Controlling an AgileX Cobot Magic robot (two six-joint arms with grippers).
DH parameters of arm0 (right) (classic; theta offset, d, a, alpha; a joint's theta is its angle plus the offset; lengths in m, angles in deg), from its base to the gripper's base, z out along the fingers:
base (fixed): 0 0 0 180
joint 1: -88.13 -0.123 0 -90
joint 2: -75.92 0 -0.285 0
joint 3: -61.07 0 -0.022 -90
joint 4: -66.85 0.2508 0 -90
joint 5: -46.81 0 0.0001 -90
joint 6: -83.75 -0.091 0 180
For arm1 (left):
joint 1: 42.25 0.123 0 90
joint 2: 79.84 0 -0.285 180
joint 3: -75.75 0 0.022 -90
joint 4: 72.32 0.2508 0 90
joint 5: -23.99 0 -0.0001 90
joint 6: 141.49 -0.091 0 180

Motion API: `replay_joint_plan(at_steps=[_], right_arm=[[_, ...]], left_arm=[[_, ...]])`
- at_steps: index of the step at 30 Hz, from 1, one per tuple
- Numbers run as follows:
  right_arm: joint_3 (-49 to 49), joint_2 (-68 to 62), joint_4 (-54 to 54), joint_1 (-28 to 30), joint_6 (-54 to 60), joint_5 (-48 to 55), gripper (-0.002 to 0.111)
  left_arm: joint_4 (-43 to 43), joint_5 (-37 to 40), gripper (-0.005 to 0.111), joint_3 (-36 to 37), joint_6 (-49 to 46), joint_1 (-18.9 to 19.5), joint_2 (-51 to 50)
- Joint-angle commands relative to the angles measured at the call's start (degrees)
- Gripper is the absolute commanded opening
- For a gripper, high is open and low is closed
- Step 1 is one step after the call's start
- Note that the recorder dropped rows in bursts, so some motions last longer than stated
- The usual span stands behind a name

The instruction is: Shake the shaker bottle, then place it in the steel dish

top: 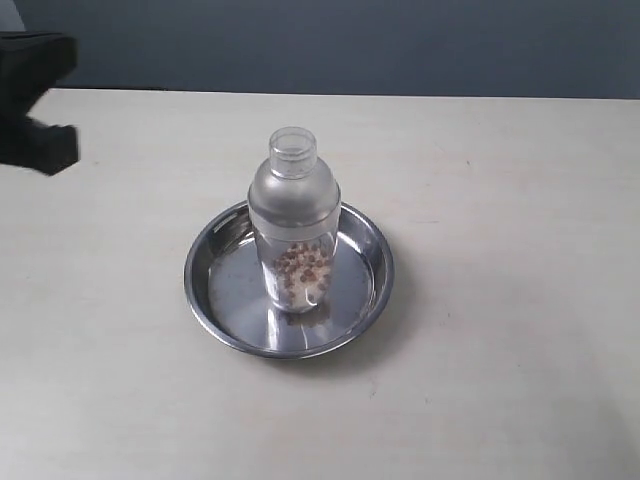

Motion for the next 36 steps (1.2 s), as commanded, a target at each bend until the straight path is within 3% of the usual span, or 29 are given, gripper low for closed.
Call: replay_joint_plan(at_steps=[1, 5, 8, 14, 22, 29, 32, 36], right_arm=[[-0.07, 0.27, 0.04, 0.20, 0.11, -0.75, -0.001], [-0.07, 0.27, 0.04, 0.20, 0.11, -0.75, -0.001], [-0.07, 0.27, 0.04, 0.20, 0.11, -0.75, -0.001], [-0.07, 0.27, 0.04, 0.20, 0.11, -0.75, -0.001], [-0.07, 0.27, 0.04, 0.20, 0.11, -0.75, -0.001], [-0.07, 0.27, 0.04, 0.20, 0.11, -0.75, -0.001], [-0.07, 0.27, 0.04, 0.20, 0.11, -0.75, -0.001], [-0.07, 0.27, 0.04, 0.20, 0.11, -0.75, -0.001]], left_arm=[[-3.30, 6.57, 0.000, 5.94, 0.80, -0.49, 13.51], [-10.09, 12.20, 0.000, 10.75, 0.80, -0.49, 23.38], [-13.26, 22.61, 0.000, 12.09, 0.68, -0.49, 28.18], [-15.31, 33.89, 0.000, 12.34, 0.70, -0.49, 31.94], [-12.85, 30.74, 0.000, 14.19, -0.39, -0.49, 32.95], [-35.22, 27.05, 0.000, 20.79, -33.90, 3.93, 42.81], [-36.12, 26.48, 0.000, 21.66, -34.79, 6.99, 46.09], [-38.44, 26.33, 0.000, 21.82, -37.41, 8.19, 46.09]])
